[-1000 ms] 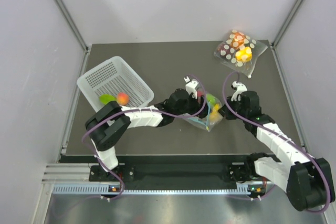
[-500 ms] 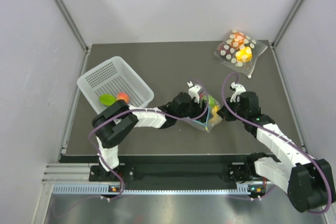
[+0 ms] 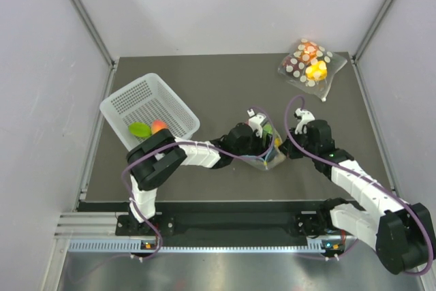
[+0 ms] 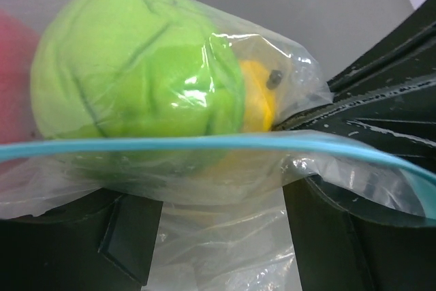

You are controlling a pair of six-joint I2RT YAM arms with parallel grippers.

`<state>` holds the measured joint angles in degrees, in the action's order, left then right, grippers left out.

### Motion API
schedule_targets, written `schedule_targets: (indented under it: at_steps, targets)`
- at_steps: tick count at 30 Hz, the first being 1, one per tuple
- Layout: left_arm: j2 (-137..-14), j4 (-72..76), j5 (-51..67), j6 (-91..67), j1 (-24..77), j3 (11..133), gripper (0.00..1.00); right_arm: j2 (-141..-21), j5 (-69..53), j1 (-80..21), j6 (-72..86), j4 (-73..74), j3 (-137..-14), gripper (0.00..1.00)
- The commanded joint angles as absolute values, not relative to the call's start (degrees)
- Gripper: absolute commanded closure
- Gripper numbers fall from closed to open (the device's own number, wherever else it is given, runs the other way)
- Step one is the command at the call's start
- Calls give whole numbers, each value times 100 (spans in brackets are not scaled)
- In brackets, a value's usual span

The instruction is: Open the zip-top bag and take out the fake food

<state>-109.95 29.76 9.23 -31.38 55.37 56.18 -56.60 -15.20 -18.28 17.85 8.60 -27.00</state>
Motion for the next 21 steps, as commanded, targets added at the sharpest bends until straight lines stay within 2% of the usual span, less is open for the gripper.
schedule_targets:
  at_steps: [1,4,5,8,9,12,16,19,21]
  targets:
    - [-11092,3164,976,-3024,5757,5950,28,-5634,-1722,-1960,1969,817,-2768,100]
    - [-11162,3129,897,-2936,5792,5976,37,-5651,-1889,-1978,2013,765,-2777,100]
    - [-11171,3164,888,-2927,5783,5968,48,-5660,-1933,-1978,2021,756,-2777,100]
    - [-11171,3305,835,-2918,5792,5941,70,-5652,-2056,-1978,2065,730,-2777,100]
    - [-11153,3322,818,-2909,5792,5924,80,-5651,-2065,-1978,2065,756,-2777,100]
    - [-11031,3340,677,-2830,5792,5810,93,-5599,-1995,-1978,2048,817,-2777,100]
    - [-10698,3288,413,-2707,5792,5547,100,-5537,-1907,-1978,2013,923,-2812,100]
    - [-10504,3191,334,-2655,5792,5441,100,-5511,-1601,-1977,1960,1107,-2900,100]
    - [-10415,3173,343,-2628,5792,5336,100,-5449,-1294,-1978,1942,1274,-2970,89]
